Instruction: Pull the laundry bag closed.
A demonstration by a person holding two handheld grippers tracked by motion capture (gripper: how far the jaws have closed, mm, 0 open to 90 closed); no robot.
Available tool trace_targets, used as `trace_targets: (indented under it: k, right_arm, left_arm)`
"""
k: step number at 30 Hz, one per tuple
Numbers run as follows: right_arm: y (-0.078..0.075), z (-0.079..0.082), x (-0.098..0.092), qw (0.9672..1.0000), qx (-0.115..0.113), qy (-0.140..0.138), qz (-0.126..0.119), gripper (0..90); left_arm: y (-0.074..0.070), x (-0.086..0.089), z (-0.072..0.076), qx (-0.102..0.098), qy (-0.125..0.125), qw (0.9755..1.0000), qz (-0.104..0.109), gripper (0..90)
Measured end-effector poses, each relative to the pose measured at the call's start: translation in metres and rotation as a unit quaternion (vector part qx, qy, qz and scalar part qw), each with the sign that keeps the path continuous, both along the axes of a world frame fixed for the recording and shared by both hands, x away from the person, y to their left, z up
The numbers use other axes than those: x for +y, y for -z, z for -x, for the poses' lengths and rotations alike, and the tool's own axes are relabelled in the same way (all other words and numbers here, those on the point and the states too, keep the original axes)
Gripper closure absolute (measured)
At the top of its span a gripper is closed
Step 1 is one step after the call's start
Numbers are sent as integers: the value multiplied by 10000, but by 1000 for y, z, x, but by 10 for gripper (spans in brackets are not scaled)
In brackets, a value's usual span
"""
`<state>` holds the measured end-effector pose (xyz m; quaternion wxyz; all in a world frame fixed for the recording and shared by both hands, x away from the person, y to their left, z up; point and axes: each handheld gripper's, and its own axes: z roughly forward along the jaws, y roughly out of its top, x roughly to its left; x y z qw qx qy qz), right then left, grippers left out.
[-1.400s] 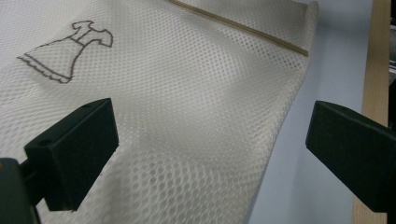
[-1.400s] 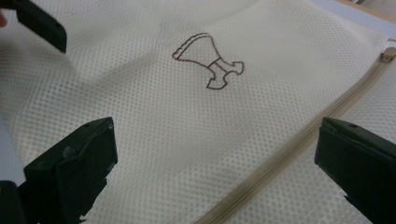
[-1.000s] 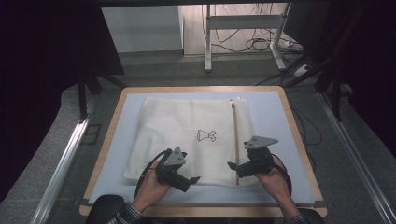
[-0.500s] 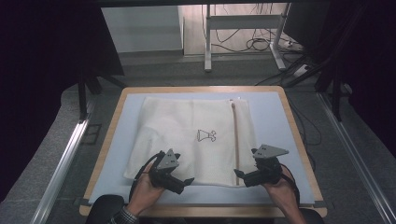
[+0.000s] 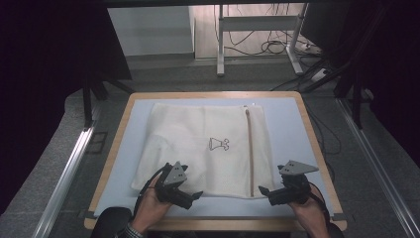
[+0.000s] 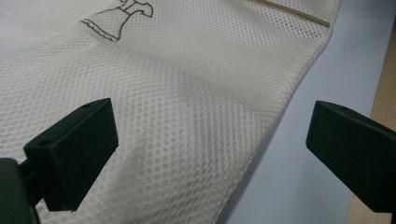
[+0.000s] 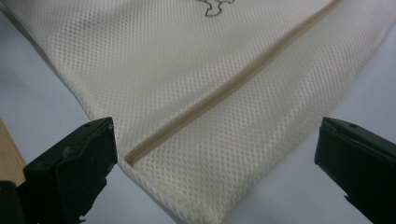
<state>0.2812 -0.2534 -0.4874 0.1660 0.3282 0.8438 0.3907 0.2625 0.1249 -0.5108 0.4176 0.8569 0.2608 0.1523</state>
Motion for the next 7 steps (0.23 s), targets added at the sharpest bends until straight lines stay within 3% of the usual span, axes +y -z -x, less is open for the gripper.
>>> trace_targets:
  k: [7]
  right_arm:
    - [4, 3, -2, 9997, 87, -15, 235, 0]
  left_arm:
    - [0, -5, 3, -115, 62, 9999, -79, 18]
